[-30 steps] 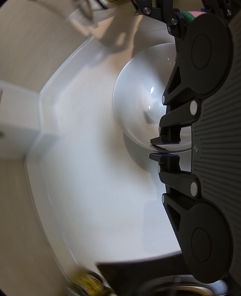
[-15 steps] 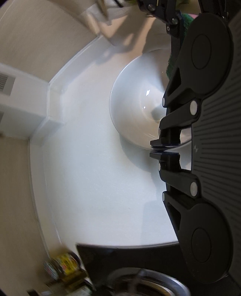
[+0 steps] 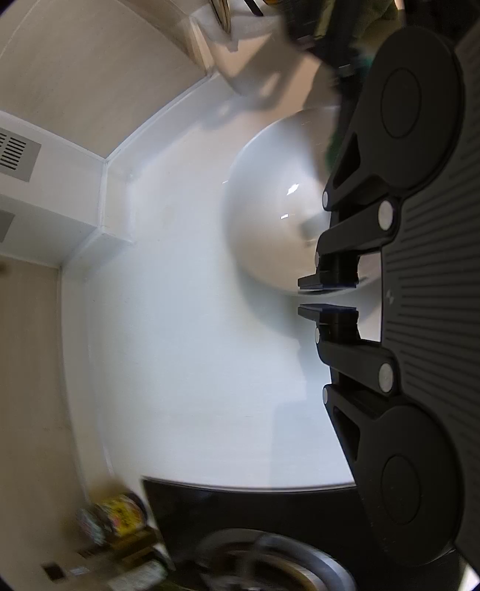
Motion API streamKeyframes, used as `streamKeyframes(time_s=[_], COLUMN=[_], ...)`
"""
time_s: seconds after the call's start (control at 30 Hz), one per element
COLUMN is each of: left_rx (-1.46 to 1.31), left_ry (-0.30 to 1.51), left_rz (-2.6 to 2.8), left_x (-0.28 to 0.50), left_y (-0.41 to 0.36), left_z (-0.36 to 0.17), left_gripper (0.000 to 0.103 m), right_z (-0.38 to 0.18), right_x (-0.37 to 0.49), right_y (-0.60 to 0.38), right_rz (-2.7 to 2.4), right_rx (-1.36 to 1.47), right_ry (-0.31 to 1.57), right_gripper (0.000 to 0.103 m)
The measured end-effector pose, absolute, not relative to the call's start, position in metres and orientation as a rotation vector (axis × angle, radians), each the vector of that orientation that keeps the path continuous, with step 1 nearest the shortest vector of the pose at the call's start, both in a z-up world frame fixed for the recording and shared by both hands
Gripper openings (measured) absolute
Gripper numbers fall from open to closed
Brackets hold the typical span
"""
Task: Clean bowl
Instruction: 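Rub the sponge around the bowl's inner wall while the left tool tilts the bowl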
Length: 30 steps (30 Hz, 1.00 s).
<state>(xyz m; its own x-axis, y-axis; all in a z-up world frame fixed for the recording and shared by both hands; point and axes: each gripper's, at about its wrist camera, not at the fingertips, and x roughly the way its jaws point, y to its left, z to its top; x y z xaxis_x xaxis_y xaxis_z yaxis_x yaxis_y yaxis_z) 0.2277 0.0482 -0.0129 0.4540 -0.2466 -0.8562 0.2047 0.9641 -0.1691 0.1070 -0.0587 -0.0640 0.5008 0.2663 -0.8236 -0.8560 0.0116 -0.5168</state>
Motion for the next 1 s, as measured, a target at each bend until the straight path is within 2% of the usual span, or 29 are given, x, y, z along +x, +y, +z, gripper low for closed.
streamKeyframes(time_s=[0.27, 0.37, 0.7, 0.9, 1.0], left_rx=[0.11, 0.116, 0.004, 0.097, 0.099], left_ry=[1.083, 1.094, 1.075, 1.087, 1.093], left_rz=[-0.36, -0.377, -0.284, -0.374, -0.369], left_x=[0.259, 0.279, 0.229, 0.263, 0.274], left_y=[0.029, 0.023, 0.034, 0.021, 0.016], left_z=[-0.016, -0.015, -0.019, -0.014, -0.012], left_gripper=[0.003, 0.005, 0.007, 0.003, 0.004], right_z=[-0.066, -0.068, -0.077, -0.083, -0.085], right_x=[0.099, 0.099, 0.097, 0.099, 0.099], right_y=[-0.054, -0.055, -0.057, -0.056, -0.055], right_rz=[1.0, 0.988, 0.977, 0.987, 0.978], right_rx=[-1.321, -1.339, -1.327, -1.333, -1.331], right_ry=[0.572, 0.562, 0.568, 0.556, 0.549], right_gripper=[0.027, 0.027, 0.027, 0.027, 0.027])
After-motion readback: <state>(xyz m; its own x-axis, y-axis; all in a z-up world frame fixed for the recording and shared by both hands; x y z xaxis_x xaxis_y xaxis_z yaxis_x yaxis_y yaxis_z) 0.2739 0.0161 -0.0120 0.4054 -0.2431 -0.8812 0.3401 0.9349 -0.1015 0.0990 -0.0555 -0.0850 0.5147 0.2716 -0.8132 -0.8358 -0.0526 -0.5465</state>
